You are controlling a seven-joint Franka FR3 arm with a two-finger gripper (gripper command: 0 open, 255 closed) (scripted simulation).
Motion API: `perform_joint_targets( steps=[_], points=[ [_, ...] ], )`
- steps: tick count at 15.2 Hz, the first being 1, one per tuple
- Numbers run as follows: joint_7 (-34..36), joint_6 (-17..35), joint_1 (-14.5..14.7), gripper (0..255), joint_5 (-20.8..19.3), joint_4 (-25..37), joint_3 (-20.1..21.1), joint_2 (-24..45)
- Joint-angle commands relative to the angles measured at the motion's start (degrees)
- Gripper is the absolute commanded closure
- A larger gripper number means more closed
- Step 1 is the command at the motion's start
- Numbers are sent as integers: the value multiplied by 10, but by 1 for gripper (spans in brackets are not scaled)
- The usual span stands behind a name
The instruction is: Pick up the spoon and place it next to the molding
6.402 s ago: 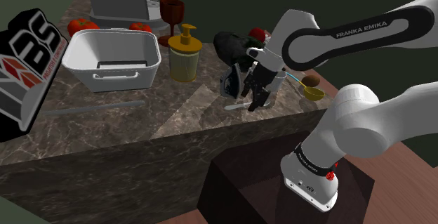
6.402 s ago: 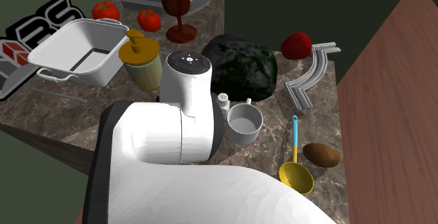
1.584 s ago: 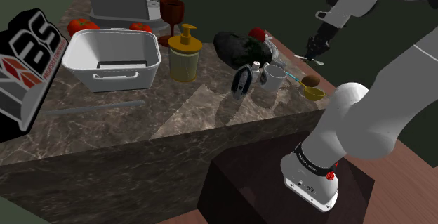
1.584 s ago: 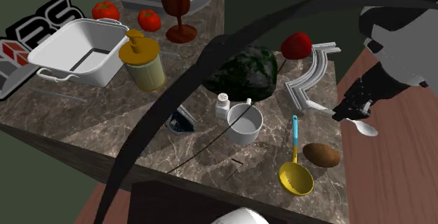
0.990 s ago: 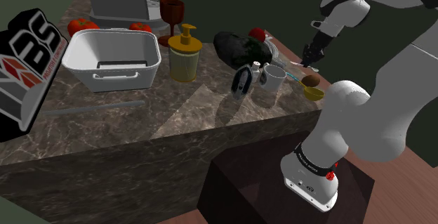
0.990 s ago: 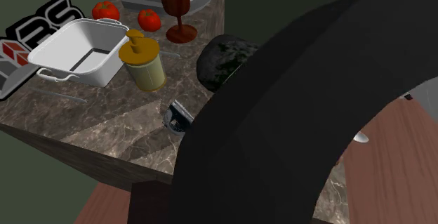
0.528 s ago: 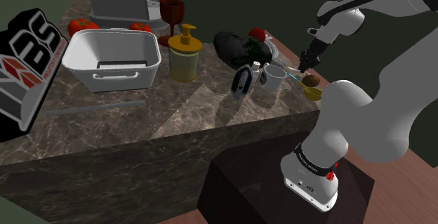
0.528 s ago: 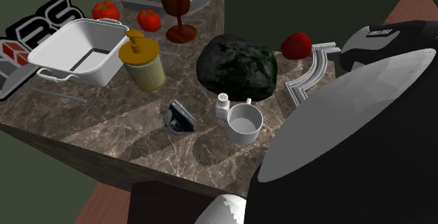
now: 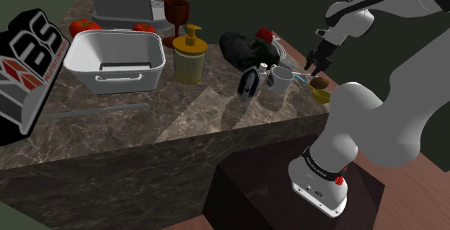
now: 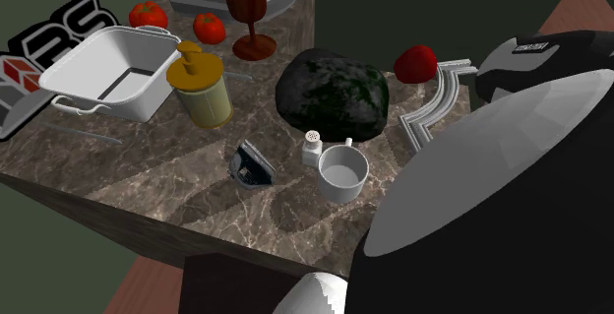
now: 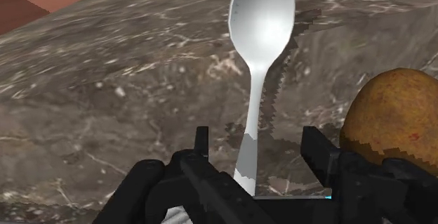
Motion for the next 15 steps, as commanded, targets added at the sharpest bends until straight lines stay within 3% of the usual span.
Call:
perform_joint_targets(
  steps=[1,4,8,15],
  points=[
    [0,0,0,0,0,0,0,0],
    [0,0,0,0,0,0,0,0],
    [-27,-71,-46,0,35,55,41,34],
    [-26,-71,-46,0,35,55,41,34]
  ],
)
